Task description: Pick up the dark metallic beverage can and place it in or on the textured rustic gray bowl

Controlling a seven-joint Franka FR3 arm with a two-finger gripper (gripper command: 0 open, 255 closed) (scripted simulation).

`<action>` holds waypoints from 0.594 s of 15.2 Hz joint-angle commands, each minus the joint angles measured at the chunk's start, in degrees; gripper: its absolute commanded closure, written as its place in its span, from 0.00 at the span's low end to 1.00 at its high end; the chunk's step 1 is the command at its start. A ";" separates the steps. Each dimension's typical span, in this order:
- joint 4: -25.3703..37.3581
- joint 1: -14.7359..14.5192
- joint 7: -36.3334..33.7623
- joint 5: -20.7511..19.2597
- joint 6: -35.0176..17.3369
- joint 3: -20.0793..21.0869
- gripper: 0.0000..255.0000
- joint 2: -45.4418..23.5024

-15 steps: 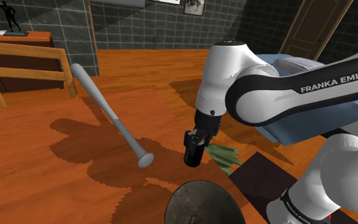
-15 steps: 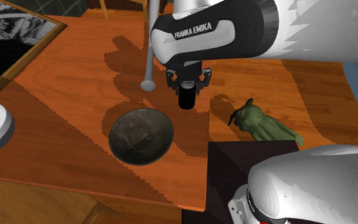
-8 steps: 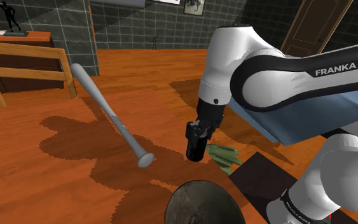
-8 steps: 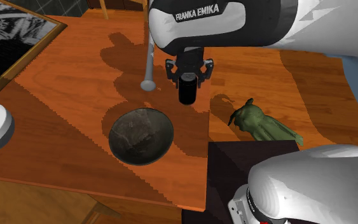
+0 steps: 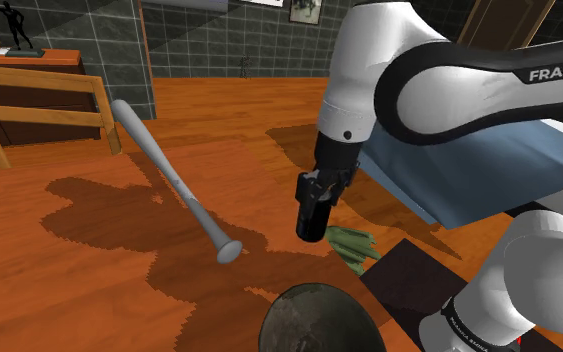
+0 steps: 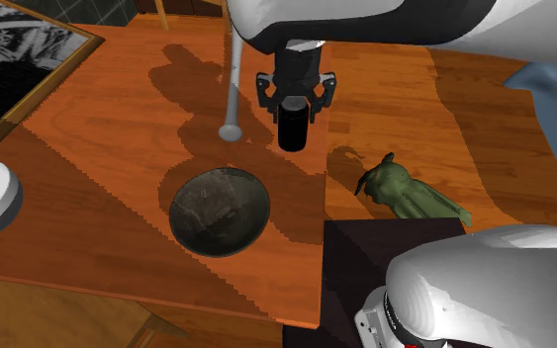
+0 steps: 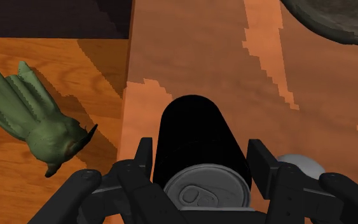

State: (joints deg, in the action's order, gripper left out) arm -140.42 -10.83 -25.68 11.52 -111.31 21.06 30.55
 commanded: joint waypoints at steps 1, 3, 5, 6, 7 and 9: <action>1.53 0.07 -0.07 -0.18 1.75 -0.24 1.00 0.23; 2.87 0.13 -0.09 -0.34 3.35 -0.50 1.00 0.49; 4.25 0.19 -0.12 -0.50 4.94 -0.74 1.00 0.69; 4.96 0.23 -0.14 -0.58 5.72 -0.86 1.00 0.77; 5.68 0.26 -0.16 -0.66 6.50 -0.97 1.00 0.84; 7.14 0.33 -0.20 -0.82 8.05 -1.20 1.00 0.92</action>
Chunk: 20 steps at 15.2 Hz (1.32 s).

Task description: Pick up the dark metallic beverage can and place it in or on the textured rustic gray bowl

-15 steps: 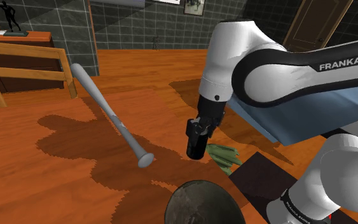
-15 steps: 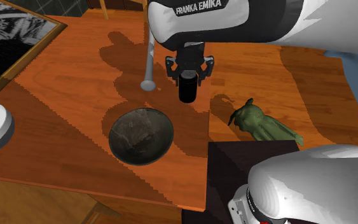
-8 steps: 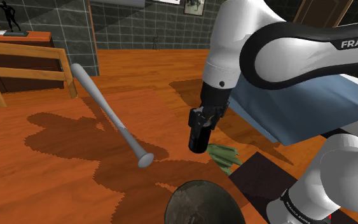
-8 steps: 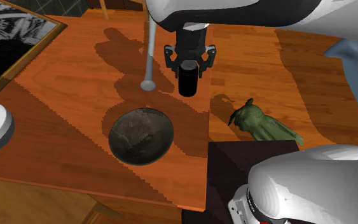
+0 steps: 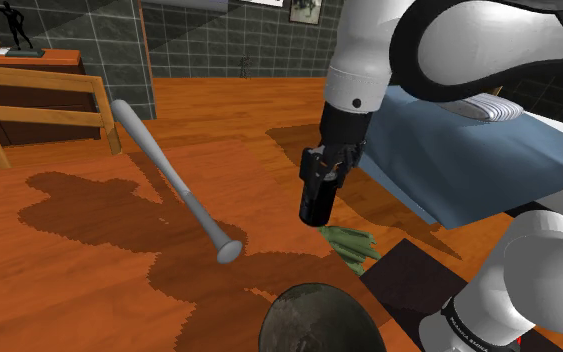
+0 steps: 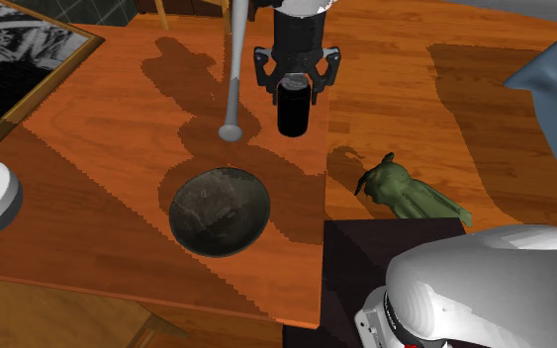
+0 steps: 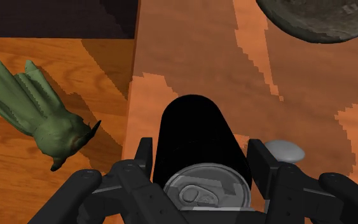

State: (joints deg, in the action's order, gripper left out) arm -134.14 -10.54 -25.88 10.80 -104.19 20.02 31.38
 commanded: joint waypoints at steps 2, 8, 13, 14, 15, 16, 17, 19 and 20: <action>2.35 0.12 -0.05 -0.26 2.47 -0.36 1.00 0.12; 6.44 0.34 -0.20 -0.68 6.41 -0.86 1.00 -0.04; 6.17 -2.52 -6.09 2.54 8.98 3.24 1.00 3.62; 6.31 -3.06 -7.32 3.19 9.48 4.12 1.00 4.18; 6.51 -3.59 -8.58 3.84 9.97 5.00 1.00 4.68; 6.77 -4.10 -9.84 4.48 10.45 5.91 1.00 5.12; 7.10 -4.59 -11.13 5.13 10.92 6.84 1.00 5.50; 7.94 -5.51 -13.75 6.39 11.81 8.74 1.00 6.06; 8.45 -5.94 -15.08 7.00 12.23 9.72 1.00 6.25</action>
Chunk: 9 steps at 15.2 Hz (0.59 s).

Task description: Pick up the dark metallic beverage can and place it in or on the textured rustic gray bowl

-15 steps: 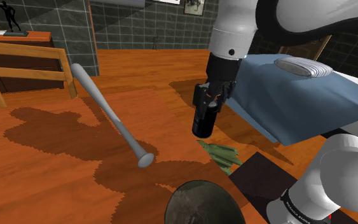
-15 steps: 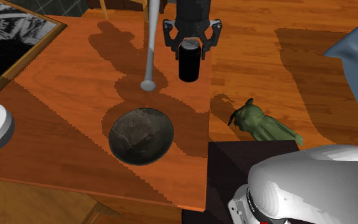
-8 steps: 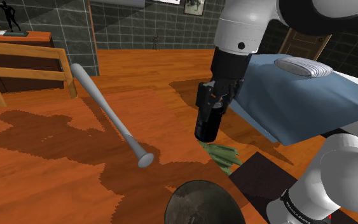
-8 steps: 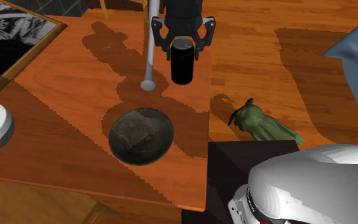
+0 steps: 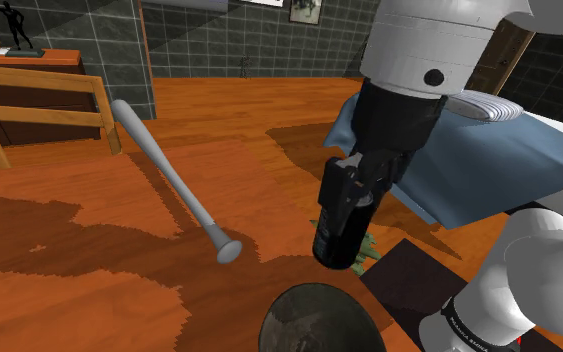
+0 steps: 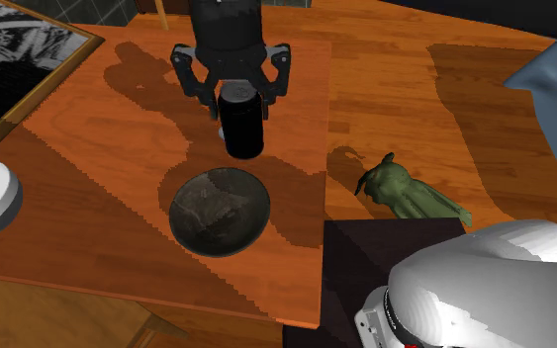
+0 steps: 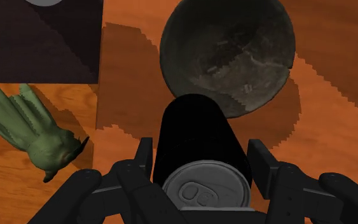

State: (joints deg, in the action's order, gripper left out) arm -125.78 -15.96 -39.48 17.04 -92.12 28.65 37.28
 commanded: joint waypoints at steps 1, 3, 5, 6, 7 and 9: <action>0.66 -0.90 -2.82 1.37 0.56 2.10 1.00 0.48; 1.99 -1.60 -5.57 2.52 1.31 4.17 1.00 0.54; 4.12 -2.30 -9.29 3.93 2.20 7.07 1.00 0.25; 3.26 -2.38 -9.19 4.11 1.51 7.24 1.00 0.44; 2.40 -2.47 -9.10 4.29 0.81 7.40 1.00 0.60; 0.74 -2.64 -8.93 4.64 -0.59 7.76 1.00 0.90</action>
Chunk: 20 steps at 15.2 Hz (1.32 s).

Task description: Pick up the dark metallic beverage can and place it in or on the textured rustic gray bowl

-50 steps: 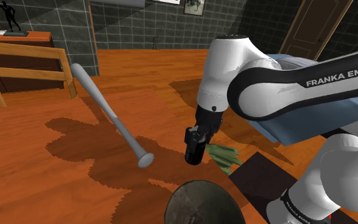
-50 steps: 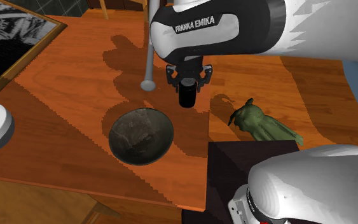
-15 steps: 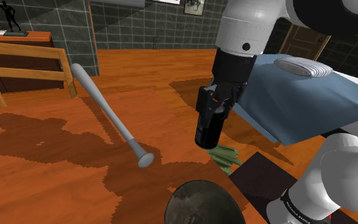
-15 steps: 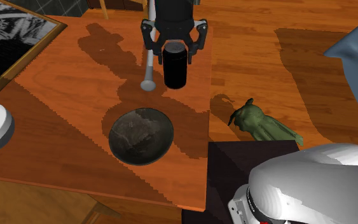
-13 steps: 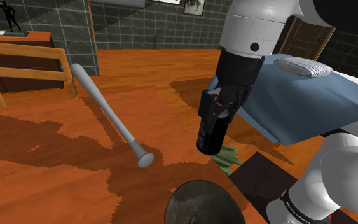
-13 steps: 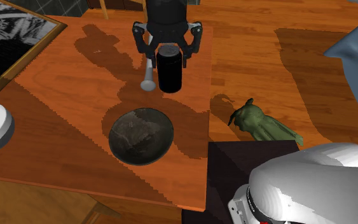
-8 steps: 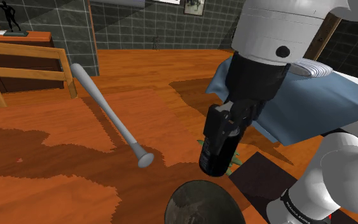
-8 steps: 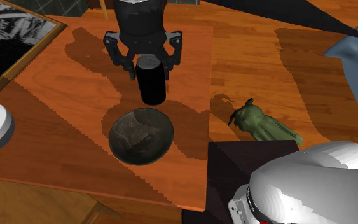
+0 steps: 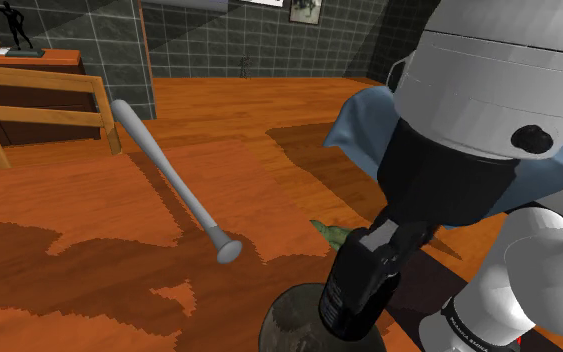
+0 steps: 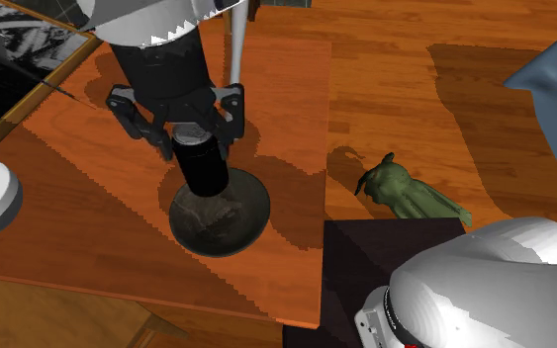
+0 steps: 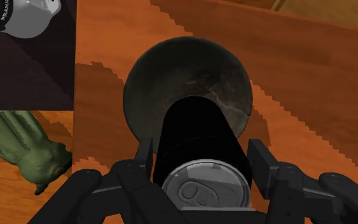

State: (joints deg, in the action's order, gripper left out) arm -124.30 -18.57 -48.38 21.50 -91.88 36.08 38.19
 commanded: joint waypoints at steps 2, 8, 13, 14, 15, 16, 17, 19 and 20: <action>-2.36 -0.19 0.13 0.55 -2.24 0.71 1.00 0.23; -7.00 -0.64 0.54 1.66 -6.55 2.02 1.00 0.65; -10.58 -0.93 0.83 2.63 -10.24 3.31 1.00 0.61; -11.26 -0.97 0.88 2.83 -11.00 3.59 1.00 0.56; -11.98 -1.02 0.94 3.04 -11.81 3.90 1.00 0.48; -11.99 -1.02 0.94 3.04 -11.80 3.90 1.00 0.49; -11.98 -1.02 0.94 3.04 -11.81 3.90 1.00 0.48; -11.98 -1.02 0.94 3.04 -11.81 3.90 1.00 0.48; -11.98 -1.02 0.94 3.04 -11.81 3.90 1.00 0.48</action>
State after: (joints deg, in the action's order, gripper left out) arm -136.27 -19.58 -47.44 24.52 -103.64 39.98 38.66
